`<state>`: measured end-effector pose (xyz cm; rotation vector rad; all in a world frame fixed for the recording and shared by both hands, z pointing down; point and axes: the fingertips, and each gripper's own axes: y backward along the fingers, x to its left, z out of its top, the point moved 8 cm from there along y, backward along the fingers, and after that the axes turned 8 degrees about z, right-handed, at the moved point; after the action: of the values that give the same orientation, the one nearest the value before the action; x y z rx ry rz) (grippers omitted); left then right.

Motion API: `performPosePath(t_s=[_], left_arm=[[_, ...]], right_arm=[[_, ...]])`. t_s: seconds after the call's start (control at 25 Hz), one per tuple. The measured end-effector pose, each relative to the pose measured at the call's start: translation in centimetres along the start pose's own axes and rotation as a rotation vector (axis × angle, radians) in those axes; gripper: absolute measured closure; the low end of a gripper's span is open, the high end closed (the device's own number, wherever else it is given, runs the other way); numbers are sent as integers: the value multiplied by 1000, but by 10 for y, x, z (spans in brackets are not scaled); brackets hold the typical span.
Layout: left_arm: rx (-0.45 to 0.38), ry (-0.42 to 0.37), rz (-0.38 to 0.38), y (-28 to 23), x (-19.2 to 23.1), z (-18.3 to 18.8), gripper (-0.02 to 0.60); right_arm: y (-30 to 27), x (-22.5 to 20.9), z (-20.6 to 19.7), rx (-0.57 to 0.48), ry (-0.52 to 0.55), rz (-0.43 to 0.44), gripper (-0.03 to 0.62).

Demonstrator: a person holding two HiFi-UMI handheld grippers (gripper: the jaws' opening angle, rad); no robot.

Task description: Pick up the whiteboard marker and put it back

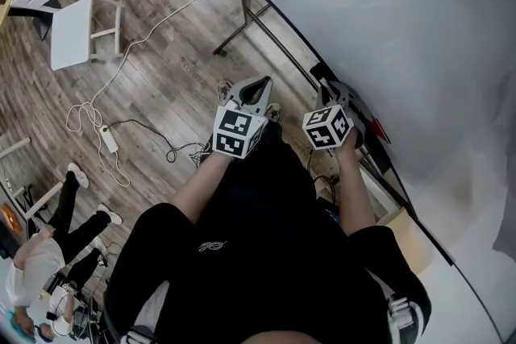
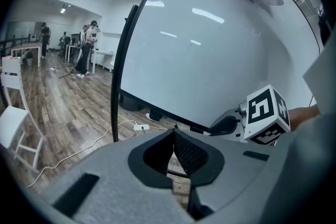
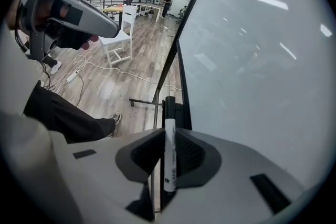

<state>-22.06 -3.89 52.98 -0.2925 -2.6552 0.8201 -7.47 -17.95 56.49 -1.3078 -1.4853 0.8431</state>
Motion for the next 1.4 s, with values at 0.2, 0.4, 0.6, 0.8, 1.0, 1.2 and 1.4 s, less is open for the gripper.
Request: performPosePath(t_s=[0.2, 0.4, 0.6, 0.8, 1.0, 1.2, 1.4], left_arm=[[-9, -2, 10, 2, -5, 0, 575], [-18, -1, 23, 8, -11, -2, 575], [-27, 2, 43, 12, -21, -4, 575], [-46, -2, 61, 18, -29, -4, 575], [-70, 5, 94, 26, -43, -4, 575], [-95, -1, 130, 38, -56, -6, 575], [-132, -20, 120, 50, -65, -4, 575]], right_arm=[[0, 1, -3, -14, 16, -8, 537], [3, -1, -8, -20, 42, -38, 528], [7, -4, -15, -53, 61, -43, 497], [21, -1, -12, -131, 51, -53, 494], [39, 7, -11, -219, 33, -44, 494], [57, 18, -8, -350, -22, -53, 505], [80, 27, -6, -470, -84, -101, 530]])
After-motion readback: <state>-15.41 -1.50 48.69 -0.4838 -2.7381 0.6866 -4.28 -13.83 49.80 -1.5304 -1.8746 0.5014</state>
